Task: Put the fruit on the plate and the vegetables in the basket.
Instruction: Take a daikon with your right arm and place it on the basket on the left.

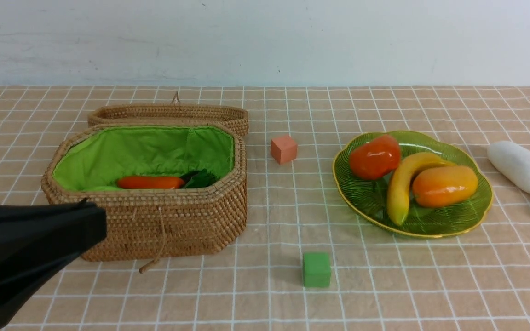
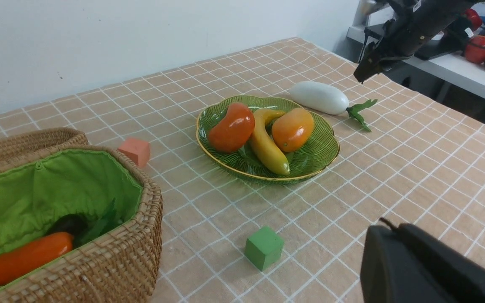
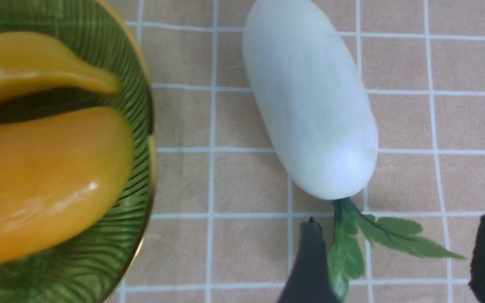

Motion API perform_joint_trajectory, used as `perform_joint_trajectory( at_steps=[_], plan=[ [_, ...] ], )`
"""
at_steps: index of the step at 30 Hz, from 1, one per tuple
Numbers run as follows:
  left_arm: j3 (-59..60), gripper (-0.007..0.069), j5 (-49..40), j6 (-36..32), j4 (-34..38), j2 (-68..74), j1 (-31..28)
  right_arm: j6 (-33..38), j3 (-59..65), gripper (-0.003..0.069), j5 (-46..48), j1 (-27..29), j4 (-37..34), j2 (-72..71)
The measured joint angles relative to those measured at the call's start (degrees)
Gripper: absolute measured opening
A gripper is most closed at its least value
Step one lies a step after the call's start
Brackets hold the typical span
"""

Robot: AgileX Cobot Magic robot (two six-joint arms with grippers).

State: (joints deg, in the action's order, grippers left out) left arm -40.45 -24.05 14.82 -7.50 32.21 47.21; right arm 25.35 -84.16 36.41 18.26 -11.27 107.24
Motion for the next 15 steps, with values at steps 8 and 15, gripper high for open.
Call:
perform_joint_trajectory(
  at_steps=[8, 15],
  plan=[
    [0.0, 0.0017, 0.0, 0.0, 0.0, 0.0, 0.0, 3.3, 0.0, 0.0678, -9.2, -0.6, -1.4, 6.7],
    [0.0, 0.0018, 0.0, 0.0, 0.1, 0.0, 0.0, 6.0, 0.0, 0.0608, -11.5, -0.6, -3.1, 13.0]
  ],
)
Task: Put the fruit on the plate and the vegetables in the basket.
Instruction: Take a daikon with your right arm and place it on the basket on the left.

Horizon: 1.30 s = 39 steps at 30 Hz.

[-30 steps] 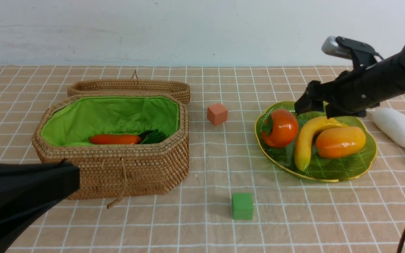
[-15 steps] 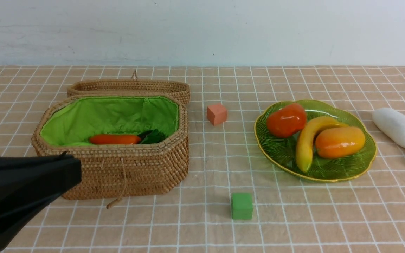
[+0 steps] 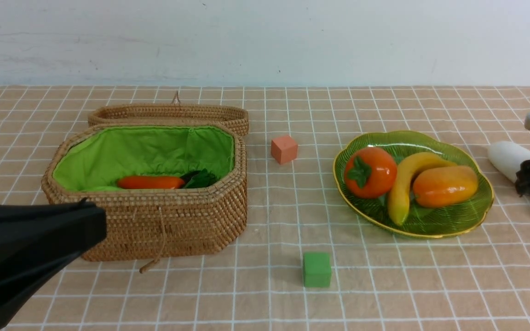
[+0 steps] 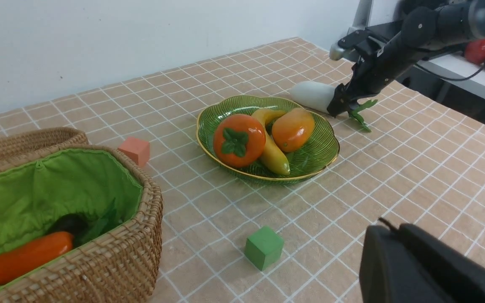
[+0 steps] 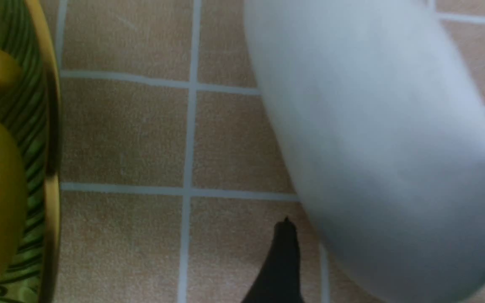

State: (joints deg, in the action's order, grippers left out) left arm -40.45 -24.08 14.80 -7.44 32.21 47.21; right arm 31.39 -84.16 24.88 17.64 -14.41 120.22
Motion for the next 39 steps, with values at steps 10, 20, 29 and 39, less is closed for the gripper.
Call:
perform_joint_trajectory(
  at_steps=[10, 20, 29, 39],
  plan=[
    [0.0, 0.0018, 0.0, 0.0, 0.1, 0.0, 0.0, 1.3, 0.0, 0.0221, 2.3, 0.0, -4.4, -1.5],
    [0.0, 0.0018, -0.1, 0.1, -1.5, 0.0, 0.0, -4.3, 0.0, -0.0002, 14.8, -0.6, -6.4, -15.6],
    [0.0, 0.0018, -2.6, 8.7, -15.2, 0.0, 0.0, 1.6, 0.0, 0.0001, 24.2, -18.2, -18.9, -30.8],
    [0.0, 0.0018, -16.2, 33.1, -36.4, 0.0, 0.0, 8.2, -1.9, 0.0003, 8.9, -46.6, -29.5, -29.9]
  ],
)
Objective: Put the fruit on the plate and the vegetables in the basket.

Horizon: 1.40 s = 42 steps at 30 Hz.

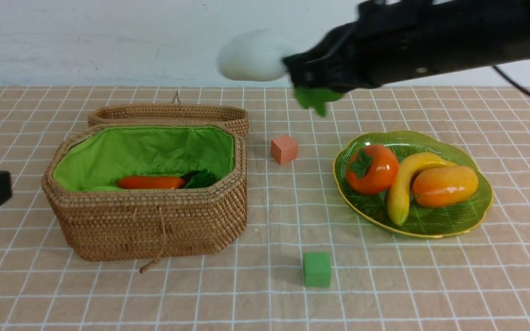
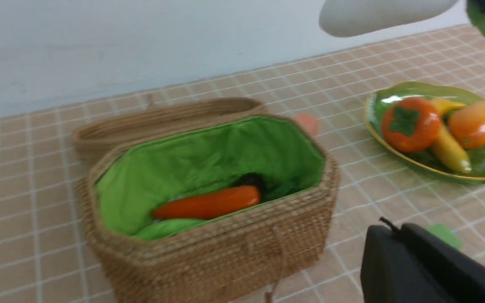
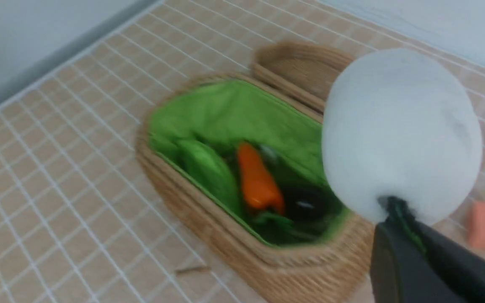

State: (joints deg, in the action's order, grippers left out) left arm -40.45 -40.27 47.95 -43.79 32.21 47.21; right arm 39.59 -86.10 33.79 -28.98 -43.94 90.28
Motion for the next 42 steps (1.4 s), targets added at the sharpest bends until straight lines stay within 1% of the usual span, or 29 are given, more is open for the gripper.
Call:
perform_joint_trajectory(
  at_steps=[1, 4, 6, 9, 11, 14, 18, 20, 21, 22, 23, 24, 25, 26, 27, 28, 29, 30, 31, 32, 33, 34, 35, 36, 37, 38, 40, 41, 42],
  plan=[
    [0.0, 0.0018, -1.6, 3.0, -2.4, 0.0, 0.0, 0.8, -1.9, 0.0004, -1.0, -2.9, -0.9, 2.3],
    [0.0, 0.0018, -2.6, 5.5, -4.8, 0.0, 0.0, 1.7, -6.9, 0.0009, -1.5, -7.4, -1.8, 7.9],
    [0.0, 0.0018, -2.6, 6.0, -5.0, 0.0, 0.0, 2.0, -9.7, 0.0021, -1.7, -9.0, -1.9, 12.2],
    [0.0, 0.0018, -2.6, 6.2, -5.0, 0.0, 0.0, 2.2, -11.9, 0.0049, -2.8, -9.4, -1.9, 16.1],
    [0.0, 0.0018, -2.6, 6.2, -4.6, 0.0, 0.0, 2.3, -13.7, 0.0149, -5.6, -9.4, -1.7, 21.4],
    [0.0, 0.0018, -2.5, 6.2, -4.0, 0.0, 0.0, 2.3, -14.1, 0.0294, -7.5, -9.4, -0.5, 25.4],
    [0.0, 0.0018, -1.5, 5.2, -2.9, 0.0, 0.0, 1.1, -14.1, 0.0563, -4.7, -9.4, 3.2, 26.4],
    [0.0, 0.0018, -0.4, 4.2, -1.7, 0.0, 0.0, -1.6, -14.1, 0.064, -1.2, -9.2, 5.7, 24.3],
    [0.0, 0.0018, 0.3, 3.6, -0.7, 0.0, 0.0, -3.8, -14.1, 0.0659, 1.4, -9.0, 7.4, 22.4],
    [0.0, 0.0018, 1.5, 2.9, 0.3, -0.1, 0.0, -5.4, -14.1, 0.0664, 3.9, -8.9, 9.0, 20.5],
    [0.0, 0.0018, 2.1, 2.6, 0.8, -0.2, 0.0, -7.2, -14.1, 0.0664, 5.3, -8.7, 10.3, 18.9],
    [0.0, 0.0018, 3.7, 1.8, 2.1, -0.5, 0.0, -10.5, -14.1, 0.0652, 8.8, -8.4, 12.8, 16.1],
    [0.1, 0.0018, 7.5, 0.0, 4.6, -2.0, 0.0, -16.9, -14.3, 0.061, 15.8, -7.8, 17.6, 11.2],
    [0.1, 0.0018, 7.5, 0.0, 4.8, -2.0, 0.0, -17.6, -14.3, 0.0602, 16.6, -7.7, 18.3, 10.6],
    [0.6, 0.0018, 10.9, -1.5, 6.7, -4.1, 0.0, -23.2, -14.4, 0.0517, 24.1, -7.2, 24.7, 5.4],
    [0.9, 0.0018, 11.7, -1.8, 6.9, -4.8, 0.0, -23.7, -14.4, 0.0505, 24.9, -7.1, 25.4, 4.9],
    [2.0, 0.0018, 13.7, -2.8, 8.0, -7.2, 0.0, -26.8, -14.5, 0.0419, 30.8, -7.0, 30.2, 1.2],
    [3.3, 0.0018, 14.6, -3.4, 8.4, -9.1, 0.0, -28.5, -14.5, 0.0352, 34.1, -7.0, 33.4, -1.0],
    [4.2, 0.0018, 15.4, -3.8, 8.5, -11.2, 0.0, -29.2, -14.4, 0.0324, 35.0, -7.0, 34.5, -1.9],
    [7.7, 0.0018, 16.5, -4.0, 8.8, -16.2, 0.0, -32.0, -13.2, 0.0202, 36.8, -7.0, 38.4, -6.1],
    [8.1, 0.0018, 16.7, -4.0, 8.8, -16.8, 0.0, -32.7, -12.7, 0.0189, 36.9, -7.0, 38.7, -6.6],
    [11.7, 0.0018, 17.9, -3.4, 8.8, -21.4, 0.0, -35.2, -10.2, 0.009, 37.3, -7.0, 40.9, -10.7],
    [14.0, 0.0018, 19.1, -2.5, 8.8, -24.1, 0.0, -36.8, -8.0, 0.0039, 37.6, -7.0, 41.7, -13.6],
    [16.3, 0.0018, 20.7, -1.5, 8.8, -26.5, 0.0, -38.1, -5.5, 0.0006, 37.8, -7.0, 42.1, -15.9],
    [16.7, 0.0018, 21.0, -1.3, 8.8, -26.9, 0.0, -38.5, -4.9, 0.0001, 37.9, -7.0, 42.2, -17.1],
    [20.1, 0.0018, 23.7, -0.4, 8.6, -29.9, 0.0, -41.8, 0.4, -0.0015, 38.0, -7.0, 42.6, -22.0],
    [23.5, 0.0022, 26.2, 0.0, 7.8, -32.2, 0.0, -45.4, 6.6, -0.0016, 38.3, -7.0, 42.8, -28.1],
    [24.0, 0.0022, 26.5, 0.0, 7.7, -32.5, 0.0, -45.8, 7.2, -0.0016, 38.3, -7.0, 42.8, -28.6],
    [25.4, 0.0022, 27.1, 0.1, 7.2, -32.8, 0.0, -48.2, 11.3, -0.0016, 38.5, -7.0, 42.8, -32.9]
  ],
)
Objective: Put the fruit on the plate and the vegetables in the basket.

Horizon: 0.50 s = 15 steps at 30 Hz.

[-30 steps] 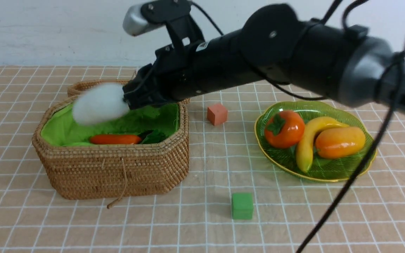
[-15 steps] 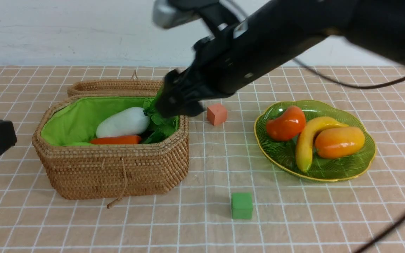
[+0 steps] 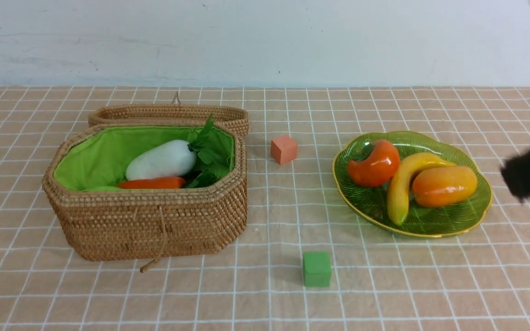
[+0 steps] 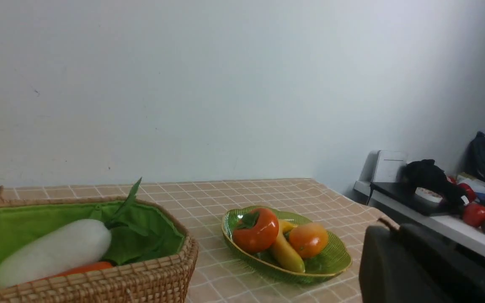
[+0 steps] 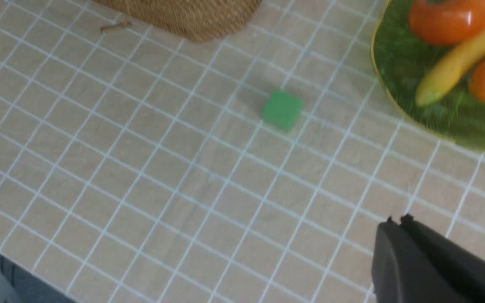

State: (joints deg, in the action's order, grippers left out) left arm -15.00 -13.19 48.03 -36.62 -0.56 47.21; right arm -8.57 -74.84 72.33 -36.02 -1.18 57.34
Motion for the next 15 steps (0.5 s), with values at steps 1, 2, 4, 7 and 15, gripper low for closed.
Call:
perform_joint_trajectory(
  at_steps=[1, 2, 4, 7, 15],
  plan=[
    [1.0, 0.0022, 0.2, 0.0, -0.4, -0.1, 0.0, -0.5, 1.6, -0.0016, 0.0, 0.0, 0.0, -2.0],
    [1.9, 0.0023, 0.3, 0.1, -0.6, -0.1, 0.0, -1.9, 4.7, -0.0016, -0.4, 0.0, 0.0, -4.3],
    [4.0, 0.0026, 0.4, 0.1, -0.8, -0.2, 0.0, -4.3, 9.7, -0.0015, -1.8, 0.0, 0.0, -9.0],
    [5.7, 0.0029, 0.3, 0.1, -0.9, -0.2, 0.0, -5.6, 13.4, -0.0014, -2.4, 0.0, 0.0, -13.0],
    [9.4, 0.0038, -1.0, 0.1, -1.0, -0.2, 0.0, -6.4, 17.2, -0.0007, 0.0, 0.0, 0.1, -19.8]
  ],
)
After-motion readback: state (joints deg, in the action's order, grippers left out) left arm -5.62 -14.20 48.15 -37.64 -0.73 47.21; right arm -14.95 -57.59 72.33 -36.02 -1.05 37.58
